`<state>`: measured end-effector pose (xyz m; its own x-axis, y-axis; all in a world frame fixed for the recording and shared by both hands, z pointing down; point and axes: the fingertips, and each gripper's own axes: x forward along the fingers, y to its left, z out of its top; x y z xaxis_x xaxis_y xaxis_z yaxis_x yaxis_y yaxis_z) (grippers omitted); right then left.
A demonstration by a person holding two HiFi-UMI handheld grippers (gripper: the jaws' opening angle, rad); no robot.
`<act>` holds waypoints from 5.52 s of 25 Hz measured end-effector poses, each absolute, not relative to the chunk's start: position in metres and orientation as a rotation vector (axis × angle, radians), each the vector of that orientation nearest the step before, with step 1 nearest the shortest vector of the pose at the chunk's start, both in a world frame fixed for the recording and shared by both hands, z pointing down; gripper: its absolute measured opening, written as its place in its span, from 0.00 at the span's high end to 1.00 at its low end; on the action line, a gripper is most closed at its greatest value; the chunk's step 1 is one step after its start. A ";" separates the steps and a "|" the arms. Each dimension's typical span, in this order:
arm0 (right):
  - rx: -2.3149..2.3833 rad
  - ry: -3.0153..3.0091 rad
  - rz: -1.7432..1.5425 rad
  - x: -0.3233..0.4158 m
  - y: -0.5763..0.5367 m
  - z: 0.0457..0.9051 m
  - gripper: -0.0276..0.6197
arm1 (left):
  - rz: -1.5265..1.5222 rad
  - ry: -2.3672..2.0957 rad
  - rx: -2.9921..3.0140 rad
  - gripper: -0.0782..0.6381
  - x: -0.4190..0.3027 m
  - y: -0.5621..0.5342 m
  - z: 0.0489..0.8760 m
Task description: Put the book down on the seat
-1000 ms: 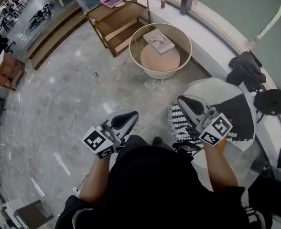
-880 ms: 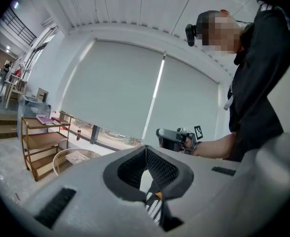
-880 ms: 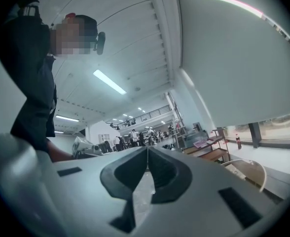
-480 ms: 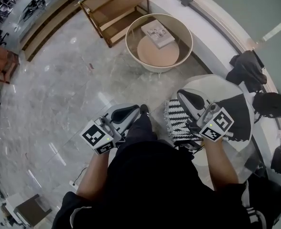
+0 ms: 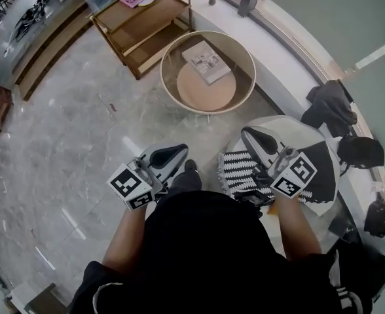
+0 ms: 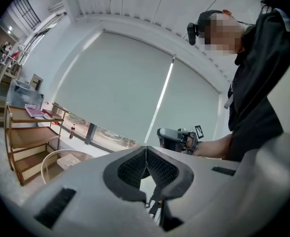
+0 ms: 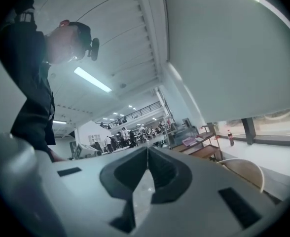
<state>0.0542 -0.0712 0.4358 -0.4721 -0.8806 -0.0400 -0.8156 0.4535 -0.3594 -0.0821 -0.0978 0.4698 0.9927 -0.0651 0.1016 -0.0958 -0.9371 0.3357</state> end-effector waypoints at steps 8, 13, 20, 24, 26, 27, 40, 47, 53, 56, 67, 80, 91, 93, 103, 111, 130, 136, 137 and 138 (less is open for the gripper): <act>-1.596 2.409 -0.445 0.092 -0.144 0.433 0.91 | 0.097 0.027 2.737 0.86 -0.044 -0.167 0.483; -1.604 2.330 -0.448 0.113 -0.181 0.420 0.91 | 0.106 0.077 2.696 0.86 -0.024 -0.203 0.496; -1.564 2.368 -0.450 0.154 -0.235 0.435 0.91 | 0.120 0.061 2.669 0.86 0.025 -0.255 0.515; -1.487 2.413 -0.511 0.187 -0.283 0.454 0.91 | 0.138 -0.036 2.632 0.86 0.053 -0.290 0.531; -1.443 2.445 -0.535 0.204 -0.310 0.457 0.91 | 0.134 -0.091 2.600 0.86 0.066 -0.309 0.535; -1.421 2.462 -0.544 0.213 -0.323 0.457 0.91 | 0.130 -0.119 2.586 0.86 0.073 -0.319 0.535; -1.280 2.732 -0.659 0.337 -0.462 0.527 0.91 | 0.115 -0.519 2.484 0.86 0.143 -0.443 0.552; -1.170 2.698 -0.765 0.360 -0.524 0.581 0.91 | 0.210 -0.459 2.369 0.85 0.168 -0.473 0.627; -1.156 2.752 -0.879 0.348 -0.548 0.660 0.81 | 0.234 -0.564 2.224 0.85 0.163 -0.506 0.713; -1.178 2.773 -0.963 0.343 -0.550 0.707 0.80 | 0.262 -0.608 2.148 0.85 0.155 -0.514 0.763; -1.189 2.854 -1.281 0.319 -0.533 0.855 0.71 | 0.389 -0.733 1.884 0.61 0.136 -0.496 0.911; -1.185 2.705 -1.634 0.304 -0.519 0.962 0.71 | 0.409 -0.770 1.747 0.59 0.132 -0.485 0.980; -1.084 2.748 -1.728 0.283 -0.513 0.975 0.71 | 0.459 -0.769 1.758 0.59 0.140 -0.493 0.985; -1.077 2.757 -1.734 0.280 -0.513 0.976 0.71 | 0.465 -0.771 1.747 0.59 0.139 -0.492 0.987; -1.104 2.803 -1.730 0.276 -0.509 0.984 0.72 | 0.484 -0.807 1.741 0.59 0.142 -0.489 0.996; -1.156 2.800 -1.731 0.274 -0.506 0.981 0.73 | 0.488 -0.870 1.737 0.59 0.140 -0.490 0.993; -1.250 2.810 -1.322 0.290 -0.533 0.801 0.74 | 0.394 -0.888 2.008 0.60 0.153 -0.528 0.822; -1.281 2.783 -1.115 0.303 -0.546 0.689 0.74 | 0.330 -0.896 2.157 0.60 0.165 -0.548 0.711; -1.285 2.780 -1.063 0.305 -0.553 0.672 0.74 | 0.317 -0.902 2.188 0.60 0.167 -0.557 0.694; -1.291 2.776 -1.015 0.307 -0.559 0.655 0.74 | 0.309 -0.908 2.217 0.60 0.169 -0.564 0.677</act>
